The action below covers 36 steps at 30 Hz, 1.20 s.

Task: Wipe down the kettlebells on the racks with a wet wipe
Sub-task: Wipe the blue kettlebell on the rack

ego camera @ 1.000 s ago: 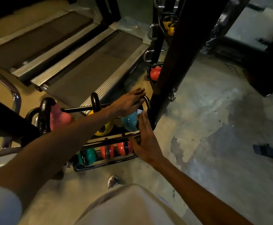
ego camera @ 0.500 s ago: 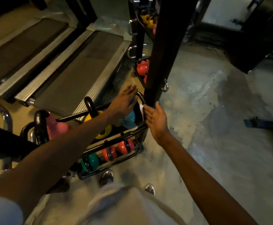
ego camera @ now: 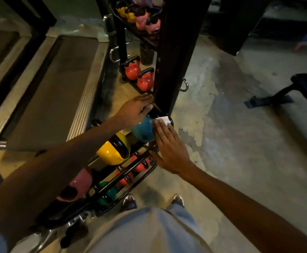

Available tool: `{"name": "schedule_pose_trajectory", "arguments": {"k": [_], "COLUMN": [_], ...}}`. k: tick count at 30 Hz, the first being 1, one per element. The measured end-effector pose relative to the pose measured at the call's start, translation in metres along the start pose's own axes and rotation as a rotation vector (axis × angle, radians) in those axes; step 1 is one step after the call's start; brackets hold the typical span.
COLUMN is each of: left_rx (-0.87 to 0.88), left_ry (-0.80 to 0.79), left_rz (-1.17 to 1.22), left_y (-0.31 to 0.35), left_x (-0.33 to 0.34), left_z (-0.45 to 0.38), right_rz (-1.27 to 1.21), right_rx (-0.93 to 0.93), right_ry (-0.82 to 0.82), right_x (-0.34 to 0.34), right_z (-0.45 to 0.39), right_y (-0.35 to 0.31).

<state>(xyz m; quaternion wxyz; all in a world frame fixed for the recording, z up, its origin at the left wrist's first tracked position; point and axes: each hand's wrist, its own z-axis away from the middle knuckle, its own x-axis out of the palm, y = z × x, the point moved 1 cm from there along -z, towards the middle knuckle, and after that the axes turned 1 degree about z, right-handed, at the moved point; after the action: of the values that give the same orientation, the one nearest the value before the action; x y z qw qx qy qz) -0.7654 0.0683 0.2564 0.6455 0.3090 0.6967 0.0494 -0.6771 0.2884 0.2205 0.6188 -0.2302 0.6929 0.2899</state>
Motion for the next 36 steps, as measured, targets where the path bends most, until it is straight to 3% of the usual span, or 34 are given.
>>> {"name": "schedule_pose_trajectory", "arguments": {"k": [3, 8, 13, 23, 28, 36], "left_rx": [0.002, -0.010, 0.010, -0.028, -0.033, -0.044], "left_ry": [0.007, 0.002, -0.030, -0.083, -0.077, -0.071], "left_rz": [0.014, 0.003, -0.019, -0.034, -0.021, -0.007], "left_y": [-0.003, -0.006, -0.007, -0.006, -0.006, -0.005], "left_x": [0.002, 0.005, -0.001, -0.005, -0.007, -0.001], "left_z": [-0.002, -0.003, -0.006, -0.004, -0.001, 0.000], "right_rz": [0.187, 0.357, 0.507, 0.535, 0.186, -0.899], "right_rx": [-0.154, -0.254, -0.457, -0.459, -0.187, 0.296], "right_ry": [-0.096, -0.056, -0.130, -0.123, -0.048, 0.181], "right_x": [-0.003, -0.025, -0.030, -0.040, -0.034, -0.040], "right_z": [0.008, -0.016, -0.014, -0.034, -0.027, -0.046], "right_y": [0.008, 0.012, 0.022, 0.030, 0.028, 0.003]}}
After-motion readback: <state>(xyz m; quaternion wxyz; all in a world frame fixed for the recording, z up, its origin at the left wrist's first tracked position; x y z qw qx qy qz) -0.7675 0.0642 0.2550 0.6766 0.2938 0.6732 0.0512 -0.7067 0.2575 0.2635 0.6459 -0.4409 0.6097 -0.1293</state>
